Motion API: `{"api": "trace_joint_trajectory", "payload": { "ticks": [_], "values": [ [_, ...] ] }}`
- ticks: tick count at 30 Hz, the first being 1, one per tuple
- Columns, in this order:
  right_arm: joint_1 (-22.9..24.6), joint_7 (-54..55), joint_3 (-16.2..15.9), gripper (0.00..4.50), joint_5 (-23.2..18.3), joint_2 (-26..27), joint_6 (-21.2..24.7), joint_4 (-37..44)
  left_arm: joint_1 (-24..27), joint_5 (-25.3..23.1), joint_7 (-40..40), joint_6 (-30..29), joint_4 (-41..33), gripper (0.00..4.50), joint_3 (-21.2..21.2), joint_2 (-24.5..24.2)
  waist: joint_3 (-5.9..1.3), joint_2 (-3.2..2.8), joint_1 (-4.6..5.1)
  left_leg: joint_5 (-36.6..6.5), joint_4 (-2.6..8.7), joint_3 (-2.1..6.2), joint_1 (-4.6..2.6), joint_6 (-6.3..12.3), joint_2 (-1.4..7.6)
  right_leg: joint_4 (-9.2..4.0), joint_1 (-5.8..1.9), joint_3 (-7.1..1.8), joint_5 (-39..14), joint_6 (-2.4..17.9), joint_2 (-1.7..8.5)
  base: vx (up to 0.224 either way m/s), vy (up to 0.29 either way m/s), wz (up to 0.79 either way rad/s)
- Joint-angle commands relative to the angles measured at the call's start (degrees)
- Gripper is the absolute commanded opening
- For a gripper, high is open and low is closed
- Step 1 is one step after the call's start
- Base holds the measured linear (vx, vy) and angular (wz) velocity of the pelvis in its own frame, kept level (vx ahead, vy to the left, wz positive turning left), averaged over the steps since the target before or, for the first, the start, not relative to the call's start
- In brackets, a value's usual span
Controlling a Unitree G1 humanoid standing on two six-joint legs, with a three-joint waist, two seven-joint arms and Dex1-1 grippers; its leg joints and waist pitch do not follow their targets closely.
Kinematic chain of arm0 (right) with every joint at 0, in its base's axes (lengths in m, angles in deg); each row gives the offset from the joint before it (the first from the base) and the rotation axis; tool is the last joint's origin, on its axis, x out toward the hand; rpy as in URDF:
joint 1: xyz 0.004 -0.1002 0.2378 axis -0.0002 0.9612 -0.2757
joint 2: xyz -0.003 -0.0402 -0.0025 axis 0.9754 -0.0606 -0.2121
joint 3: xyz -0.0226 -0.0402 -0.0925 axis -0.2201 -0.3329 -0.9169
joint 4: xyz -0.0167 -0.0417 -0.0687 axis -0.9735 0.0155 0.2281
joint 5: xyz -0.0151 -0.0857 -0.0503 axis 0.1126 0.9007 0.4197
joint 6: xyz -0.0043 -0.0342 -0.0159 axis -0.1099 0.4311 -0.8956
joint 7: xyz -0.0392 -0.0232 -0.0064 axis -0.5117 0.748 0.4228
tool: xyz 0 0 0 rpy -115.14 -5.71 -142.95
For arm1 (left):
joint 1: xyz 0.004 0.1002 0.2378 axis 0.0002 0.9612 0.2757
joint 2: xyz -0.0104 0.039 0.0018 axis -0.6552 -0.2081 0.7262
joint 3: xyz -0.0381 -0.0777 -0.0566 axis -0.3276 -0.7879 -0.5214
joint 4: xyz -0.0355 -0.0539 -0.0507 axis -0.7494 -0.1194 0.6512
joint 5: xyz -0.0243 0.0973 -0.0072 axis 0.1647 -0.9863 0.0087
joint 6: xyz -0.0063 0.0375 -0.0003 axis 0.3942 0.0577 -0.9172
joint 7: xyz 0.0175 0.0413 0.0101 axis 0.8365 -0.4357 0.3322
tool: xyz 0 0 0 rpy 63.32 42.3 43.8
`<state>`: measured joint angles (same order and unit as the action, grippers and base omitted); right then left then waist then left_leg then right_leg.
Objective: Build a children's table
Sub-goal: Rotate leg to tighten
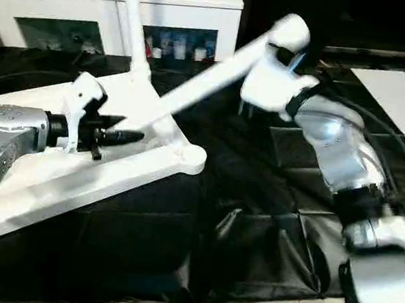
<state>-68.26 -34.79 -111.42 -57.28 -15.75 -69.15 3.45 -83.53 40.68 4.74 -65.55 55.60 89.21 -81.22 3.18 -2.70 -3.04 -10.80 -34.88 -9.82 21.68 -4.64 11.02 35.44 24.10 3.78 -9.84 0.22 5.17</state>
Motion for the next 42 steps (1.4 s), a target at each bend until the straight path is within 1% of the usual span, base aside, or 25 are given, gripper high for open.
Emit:
{"api": "trace_joint_trajectory", "payload": {
  "ticks": [1, 3, 4, 5, 7, 8, 10, 11, 12, 14, 16, 17, 20, 21, 23, 24, 25, 26, 32, 34, 35, 36, 39, 40, 42],
  "values": [
    [-2.73, 2.69, -2.14, 4.5, 4.21, -0.38, -2.22, -3.19, -1.22, 0.14, -1.92, 0.77, -2.54, 1.41, 0.26, -1.05, -4.41, 0.79, 0.08, -6.98, 2.98, -0.31, -0.23, 3.42, 0.48, -2.95, -3.94, -1.93, -6.91, 15.62, 1.76, 0.0, 0.0, 0.0],
    [-3.98, 5.06, -2.86, 4.5, 6.05, -0.18, -3.41, -5.48, -0.97, 0.34, -2.59, 0.61, -3.11, 1.41, 0.58, -1.45, -4.4, 0.6, 0.21, -7.23, 2.92, -0.29, -0.31, 3.32, 0.57, -2.89, -3.91, -1.96, -6.48, 15.92, 1.8, 0.0, 0.0, 0.0],
    [-4.88, 6.16, -3.36, 4.5, 6.56, 0.17, -3.82, -7.45, -0.71, 0.22, -2.82, 0.44, -3.67, 1.41, 0.88, -1.75, -4.41, 0.08, 0.21, -7.31, 2.9, -0.23, -0.35, 3.37, 0.62, -2.79, -3.89, -1.96, -5.65, 16.1, 1.77, 0.0, 0.0, 0.0],
    [-5.11, 6.34, -3.54, 4.5, 6.68, 0.27, -3.93, -8.02, -0.65, 0.17, -2.9, 0.39, -3.81, 1.41, 0.96, -1.84, -4.43, 0.2, 0.4, -7.55, 2.92, -0.23, -0.31, 3.4, 0.67, -2.72, -3.89, -1.87, -4.8, 16.52, 1.63, 0.0, 0.0, 0.0],
    [-6.01, 7.6, -4.32, 4.5, 7.23, 0.78, -5.07, -10.9, -0.23, 0.05, -3.36, 0.22, -4.66, 1.41, 1.24, -2.36, -4.46, -0.35, 0.5, -8.02, 2.85, -0.17, -0.33, 3.32, 0.67, -2.57, -3.86, -1.82, -4.04, 16.85, 1.64, 0.0, 0.0, 0.0],
    [-6.5, 8.38, -5.38, 4.5, 8.51, 1.14, -7.03, -13.72, -0.27, 0.21, -3.95, 0.2, -4.65, 1.41, 1.26, -2.49, -4.44, 0.33, 0.78, -9.11, 2.85, -0.23, -0.26, 3.14, 0.69, -2.63, -3.89, -1.8, -4.16, 17.09, 1.6, 0.0, 0.0, 0.0],
    [-6.7, 8.86, -6.1, 4.5, 9.5, 1.46, -8.14, -15.75, -0.42, 0.08, -4.39, 0.4, -4.27, 1.41, 1.38, -2.66, -4.36, 0.18, 0.86, -9.91, 2.79, -0.21, -0.21, 2.94, 0.66, -2.59, -3.86, -1.81, -5.08, 17.12, 1.62, 0.0, 0.0, 0.0],
    [-6.91, 9.49, -6.33, 4.12, 10.14, 1.73, -8.75, -17.02, -0.48, -0.13, -4.56, 0.49, -4.09, 1.41, 1.42, -2.79, -4.29, 0.11, 0.93, -10.5, 2.77, -0.21, -0.23, 2.72, 0.68, -2.69, -3.76, -1.83, -5.94, 17.05, 1.67, 0.0, 0.0, 0.0],
    [-6.89, 9.81, -6.27, 4.12, 10.3, 1.85, -9.07, -17.56, -0.43, -0.33, -5.03, 0.67, -4.02, 1.41, 1.58, -3.17, -4.2, -0.12, 0.98, -11.15, 2.81, -0.18, -0.27, 2.55, 0.68, -2.75, -3.76, -1.81, -6.48, 16.91, 1.62, 0.0, 0.0, 0.0],
    [-6.75, 10.19, -6.22, 4.09, 10.35, 2.11, -10.2, -18.97, -0.1, -0.61, -6.06, 0.81, -4.21, 1.41, 1.75, -4.09, -4.19, 0.09, 1.2, -12.2, 2.81, -0.15, -0.2, 2.26, 0.67, -2.75, -3.85, -1.84, -7.28, 16.55, 1.63, 0.0, 0.0, 0.0],
    [-6.66, 10.68, -6.58, 3.83, 10.58, 2.14, -11.0, -19.74, 0.11, -0.48, -6.51, 0.66, -4.53, 1.41, 1.59, -4.61, -4.15, 0.12, 1.32, -13.05, 2.79, -0.11, -0.25, 2.06, 0.67, -2.84, -3.71, -1.87, -8.67, 16.05, 1.73, 0.0, 0.0, 0.0],
    [-6.63, 10.7, -7.07, 3.71, 10.94, 2.04, -12.02, -20.3, 0.01, -0.56, -6.38, 0.61, -4.5, 1.41, 1.35, -5.05, -4.11, 0.72, 1.38, -13.3, 2.82, -0.16, -0.18, 2.04, 0.64, -2.92, -3.76, -1.88, -9.2, 15.85, 1.66, 0.0, 0.0, 0.0],
    [-6.9, 10.5, -7.61, 3.52, 11.45, 2.18, -14.05, -22.12, -0.46, -1.02, -6.08, 1.06, -3.81, 1.41, 0.86, -5.97, -4.06, 0.51, 1.37, -13.62, 2.78, -0.11, -0.17, 1.98, 0.65, -2.91, -3.62, -1.91, -10.69, 15.26, 1.77, 0.0, 0.0, 0.0],
    [-7.05, 10.66, -7.63, 3.39, 11.63, 2.32, -14.36, -22.61, -0.65, -1.09, -6.26, 1.21, -3.55, 1.41, 0.7, -6.21, -4.05, 0.05, 1.38, -13.71, 2.75, -0.08, -0.24, 1.92, 0.64, -2.86, -3.53, -1.92, -10.67, 15.37, 1.76, 0.0, 0.0, 0.0],
    [-7.13, 10.62, -7.45, 3.23, 11.69, 2.61, -14.93, -23.23, -0.84, -1.31, -6.55, 1.42, -3.26, 1.41, 0.52, -6.42, -4.04, 0.07, 1.52, -14.28, 2.77, -0.12, -0.3, 1.9, 0.65, -2.93, -3.47, -1.9, -10.26, 15.62, 1.65, 0.0, 0.0, 0.0],
    [-7.09, 10.36, -7.48, 3.18, 11.76, 2.78, -15.24, -23.46, -0.9, -1.5, -6.65, 1.57, -3.04, 1.41, 0.54, -6.45, -4.06, -0.29, 1.62, -14.63, 2.77, -0.12, -0.34, 1.87, 0.64, -2.93, -3.44, -1.87, -9.42, 15.95, 1.57, 0.0, 0.0, 0.0],
    [-7.09, 10.34, -7.48, 3.09, 11.77, 2.79, -15.26, -23.48, -0.9, -1.51, -6.66, 1.59, -3.03, 1.41, 0.54, -6.45, -4.1, -0.23, 1.62, -14.57, 2.74, -0.09, -0.32, 1.85, 0.63, -2.78, -3.5, -1.86, -8.97, 16.09, 1.54, 0.0, 0.0, 0.0],
    [-6.86, 10.15, -7.74, 2.96, 12.1, 3.09, -15.86, -23.93, -0.94, -1.79, -6.61, 1.74, -2.89, 1.41, 0.69, -6.36, -4.18, -0.59, 1.55, -14.02, 2.7, -0.04, -0.28, 2.03, 0.64, -2.63, -3.58, -1.87, -7.62, 16.52, 1.61, 0.0, 0.0, 0.0],
    [-6.28, 10.35, -7.79, 2.49, 11.8, 3.66, -16.9, -24.44, -1.13, -1.9, -6.75, 3.38, -3.3, 1.41, 0.33, -6.5, -4.28, -0.04, 1.56, -13.29, 2.65, -0.09, -0.16, 2.64, 0.64, -2.52, -3.74, -1.84, -6.21, 17.18, 1.57, 0.0, 0.0, 0.0],
    [-6.19, 10.51, -7.63, 2.4, 11.71, 3.7, -17.45, -24.77, -1.49, -1.63, -6.21, 4.13, -2.45, 1.41, -0.76, -6.26, -4.25, -0.16, 1.52, -13.38, 2.63, -0.06, -0.16, 2.76, 0.64, -2.61, -3.72, -1.86, -6.85, 16.92, 1.62, 0.0, 0.0, 0.0],
    [-6.17, 10.61, -7.52, 2.27, 11.66, 3.72, -17.68, -25.0, -1.81, -1.02, -6.3, 3.37, -2.01, 1.76, -1.26, -6.1, -4.24, -0.18, 1.52, -13.33, 2.64, -0.06, -0.14, 2.66, 0.65, -2.53, -3.72, -1.86, -6.9, 16.94, 1.64, 0.0, 0.0, 0.0],
    [-6.0, 10.63, -7.44, 2.19, 11.6, 3.68, -17.78, -25.27, -2.14, -0.73, -5.74, 3.46, -1.55, 1.97, -2.3, -6.24, -4.23, 1.43, 1.53, -13.32, 2.7, -0.24, -0.03, 2.9, 0.65, -2.77, -3.74, -1.9, -7.63, 16.65, 1.59, 0.0, 0.0, 0.0],
    [-5.36, 10.41, -6.7, 2.1, 10.96, 3.92, -17.46, -26.41, -2.08, 0.77, -4.15, 3.72, -1.57, 2.14, -6.65, -7.05, -4.18, 0.81, 1.0, -12.98, 2.68, -0.12, -0.2, 2.4, 0.75, -2.59, -3.49, -1.97, -9.26, 16.26, 1.88, 0.0, 0.0, 0.0],
    [-5.22, 10.33, -6.54, 2.06, 10.83, 4.04, -17.32, -26.7, -1.86, 1.31, -4.18, 3.68, -1.8, 2.22, -7.62, -7.32, -4.05, 1.07, 1.11, -13.0, 2.8, -0.03, 0.01, 2.25, 0.79, -2.55, -3.59, -1.91, -9.25, 16.04, 1.82, 0.0, 0.0, 0.0],
    [-4.32, 9.32, -5.12, 1.95, 9.09, 4.56, -16.57, -27.29, -1.54, 4.09, -3.55, 3.35, -1.9, 2.42, -11.89, -7.43, -4.02, 0.92, 1.15, -13.28, 2.78, -0.07, -0.08, 2.2, 0.77, -2.47, -3.5, -1.98, -8.98, 15.87, 1.84, 0.0, 0.0, 0.0]
  ]
}}
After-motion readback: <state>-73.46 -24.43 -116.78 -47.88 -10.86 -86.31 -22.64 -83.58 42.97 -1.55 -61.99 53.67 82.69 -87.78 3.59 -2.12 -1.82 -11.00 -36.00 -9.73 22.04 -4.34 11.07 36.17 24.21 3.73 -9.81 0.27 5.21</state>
